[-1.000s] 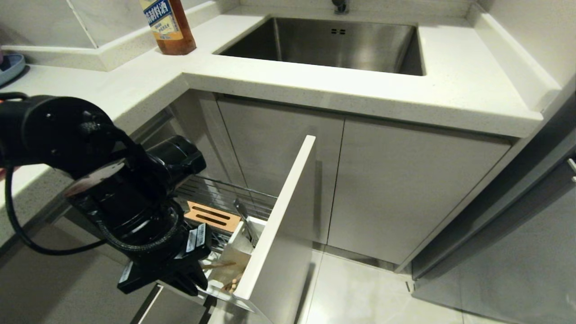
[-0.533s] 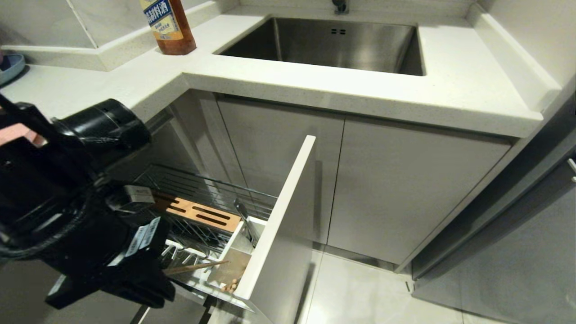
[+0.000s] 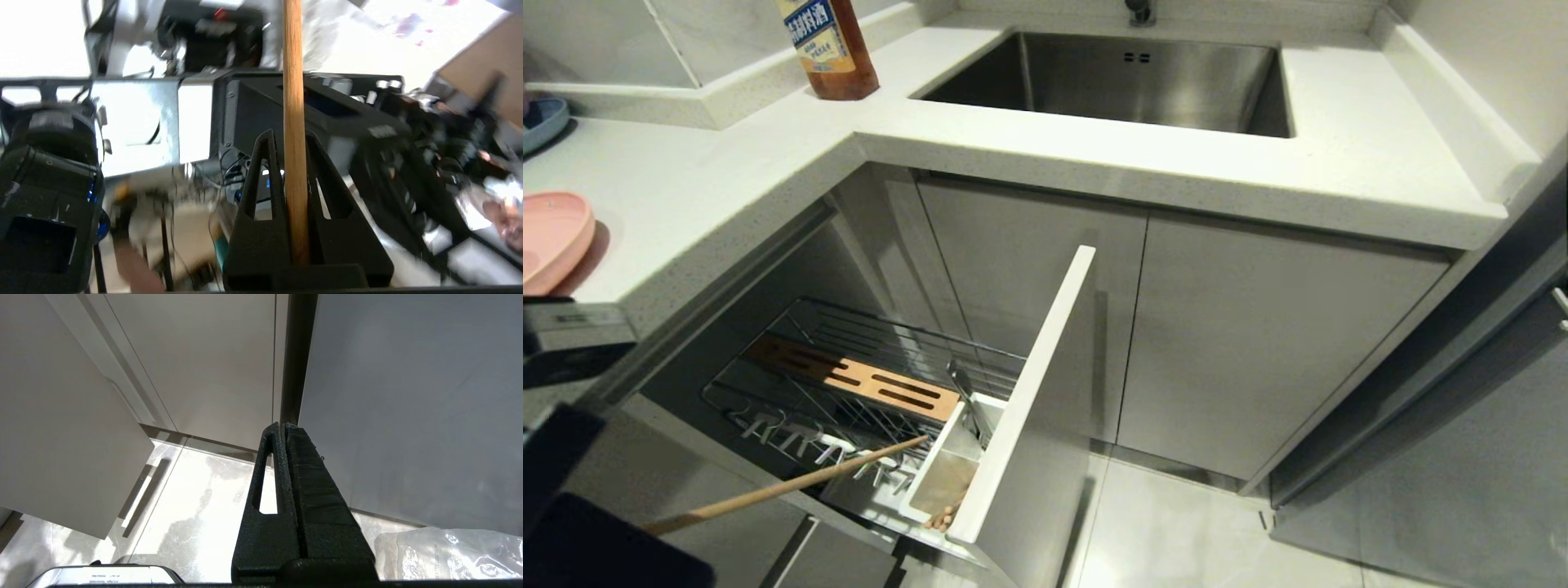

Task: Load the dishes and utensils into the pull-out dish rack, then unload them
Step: Take the chopsticks out of the cupboard

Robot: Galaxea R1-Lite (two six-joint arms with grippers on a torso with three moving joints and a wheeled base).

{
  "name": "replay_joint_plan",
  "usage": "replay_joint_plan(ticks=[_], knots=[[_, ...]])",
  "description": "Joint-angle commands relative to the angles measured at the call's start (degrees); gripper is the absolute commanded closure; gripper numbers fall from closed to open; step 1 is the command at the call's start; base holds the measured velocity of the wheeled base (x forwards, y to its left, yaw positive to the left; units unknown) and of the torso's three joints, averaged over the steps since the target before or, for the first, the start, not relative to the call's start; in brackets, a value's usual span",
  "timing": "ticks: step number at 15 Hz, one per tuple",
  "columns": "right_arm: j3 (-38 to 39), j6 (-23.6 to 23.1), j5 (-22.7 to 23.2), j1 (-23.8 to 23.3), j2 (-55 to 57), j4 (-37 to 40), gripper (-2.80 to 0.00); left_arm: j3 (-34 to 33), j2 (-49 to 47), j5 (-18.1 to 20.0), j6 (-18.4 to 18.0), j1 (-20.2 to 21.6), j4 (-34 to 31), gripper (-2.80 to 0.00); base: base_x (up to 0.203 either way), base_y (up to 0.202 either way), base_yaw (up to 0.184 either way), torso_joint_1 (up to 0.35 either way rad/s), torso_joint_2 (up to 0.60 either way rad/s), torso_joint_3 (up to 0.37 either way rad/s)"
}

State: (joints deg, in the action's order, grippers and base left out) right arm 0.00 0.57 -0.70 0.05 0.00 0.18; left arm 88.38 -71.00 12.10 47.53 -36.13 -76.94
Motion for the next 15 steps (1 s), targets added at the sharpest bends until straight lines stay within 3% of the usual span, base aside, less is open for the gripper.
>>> replay_joint_plan(ticks=[1, 4, 7, 9, 12, 15], knots=[[0.09, 0.04, 0.00, 0.04, 0.00, -0.01, 0.00, 1.95, 6.10, -0.45, 0.02, -1.16, -0.21, 0.00, 0.000, 0.000, 0.000, 0.000, 0.00, 0.000], [0.10, 0.03, 0.00, 0.04, 0.00, -0.01, 0.00, 9.29, 9.97, -4.57, -4.94, -1.26, -0.05, 0.00, 0.000, 0.000, 0.000, 0.000, 0.00, 0.000], [0.12, 0.04, 0.00, 0.01, 0.00, -0.01, 0.00, 16.38, 11.04, -13.93, -9.78, -0.75, 0.55, 0.00, 0.000, 0.000, 0.000, 0.000, 0.00, 0.000], [0.09, -0.03, 0.00, -0.05, 0.00, -0.01, 0.00, 18.48, 10.18, -22.98, -14.56, 2.89, 3.40, 0.00, 0.000, 0.000, 0.000, 0.000, 0.00, 0.000], [0.12, 0.00, 0.00, 0.04, 0.00, -0.01, 0.00, 18.93, 5.93, -34.46, -15.87, 7.68, 8.03, 0.00, 0.000, 0.000, 0.000, 0.000, 0.00, 0.000], [0.09, -0.01, 0.00, 0.03, 0.00, -0.01, 0.00, 18.91, 0.56, -40.22, -15.21, 14.50, 10.52, 0.00, 0.000, 0.000, 0.000, 0.000, 0.00, 0.000]])
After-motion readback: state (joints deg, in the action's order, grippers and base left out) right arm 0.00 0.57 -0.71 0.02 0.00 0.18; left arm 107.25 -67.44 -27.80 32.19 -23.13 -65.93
